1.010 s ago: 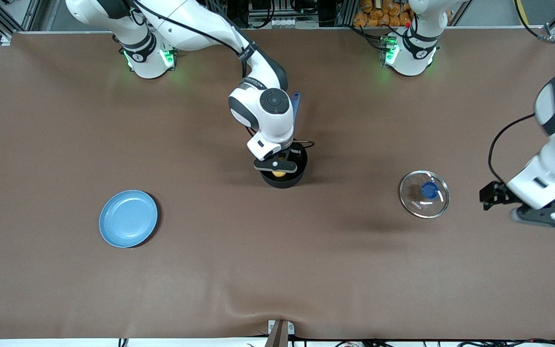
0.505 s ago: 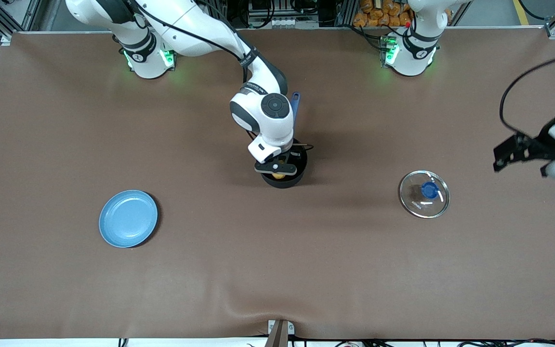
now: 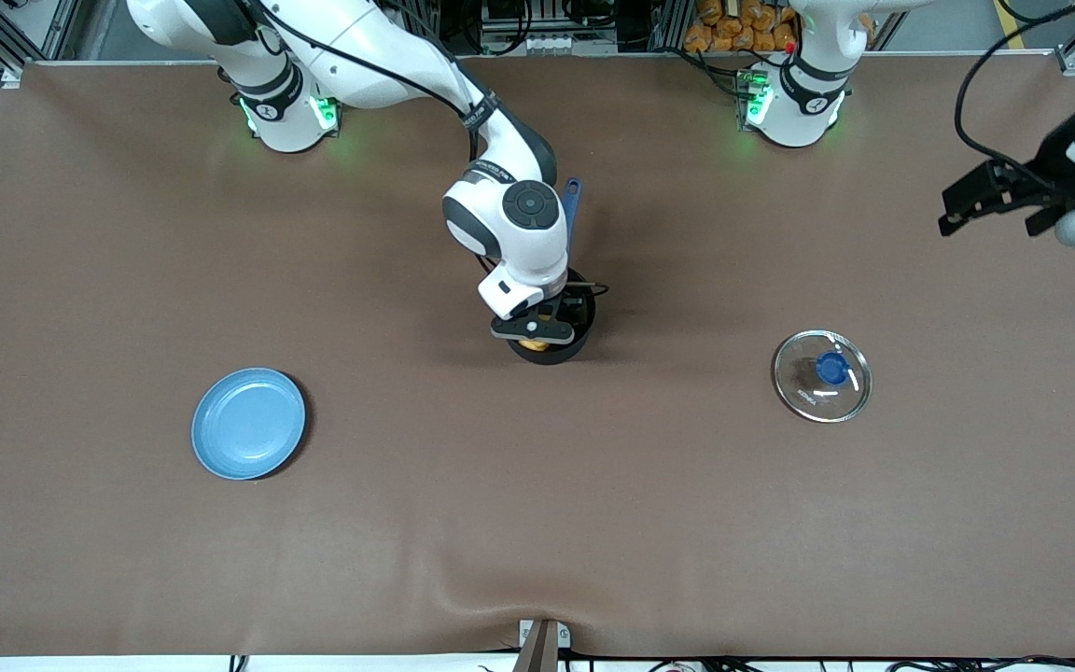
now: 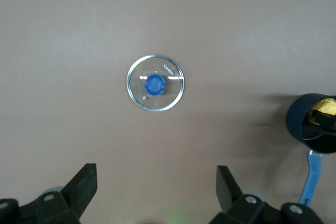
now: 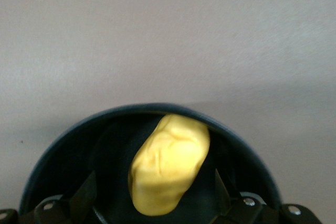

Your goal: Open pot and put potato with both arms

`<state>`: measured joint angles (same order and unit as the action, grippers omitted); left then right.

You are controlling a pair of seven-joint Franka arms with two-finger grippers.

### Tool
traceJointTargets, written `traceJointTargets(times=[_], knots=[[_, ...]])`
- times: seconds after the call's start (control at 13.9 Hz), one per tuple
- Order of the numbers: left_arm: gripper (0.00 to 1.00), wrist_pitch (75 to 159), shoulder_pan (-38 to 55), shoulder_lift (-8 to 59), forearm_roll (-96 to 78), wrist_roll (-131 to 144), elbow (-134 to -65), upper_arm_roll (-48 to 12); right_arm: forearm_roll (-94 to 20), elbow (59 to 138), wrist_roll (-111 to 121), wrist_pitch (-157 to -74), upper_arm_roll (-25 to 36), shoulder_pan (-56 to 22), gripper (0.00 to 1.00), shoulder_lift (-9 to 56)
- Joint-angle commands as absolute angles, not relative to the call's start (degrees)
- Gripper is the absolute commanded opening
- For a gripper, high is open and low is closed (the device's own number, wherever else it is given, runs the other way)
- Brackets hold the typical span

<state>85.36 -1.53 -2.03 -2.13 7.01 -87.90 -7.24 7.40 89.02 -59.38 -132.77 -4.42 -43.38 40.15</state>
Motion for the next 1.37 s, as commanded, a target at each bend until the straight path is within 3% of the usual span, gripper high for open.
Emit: traceJointTargets(times=[0.0,0.58,1.01,1.3], knots=[[1.00,85.6,0.6,-6.4,-4.0,9.0,-92.5,-5.5,8.2,89.1,-59.4,-125.9,-5.0,-41.3,1.00,34.3],[1.00,85.6,0.7,-5.3,-3.6,10.2,-92.2,-5.0,1.8,89.2,-42.2,-103.6,-4.7,-28.4,0.93,16.0],[1.00,85.6,0.3,-4.8,-3.0,9.9,-92.0,-4.9,1.9,89.1,-23.1,-90.6,-4.7,-12.2,1.00,5.0],[1.00,85.6,0.4,-4.5,-3.0,10.5,-92.2,-5.0,1.8,89.0,-11.5,-87.9,-4.6,-1.7,1.00,1.9]])
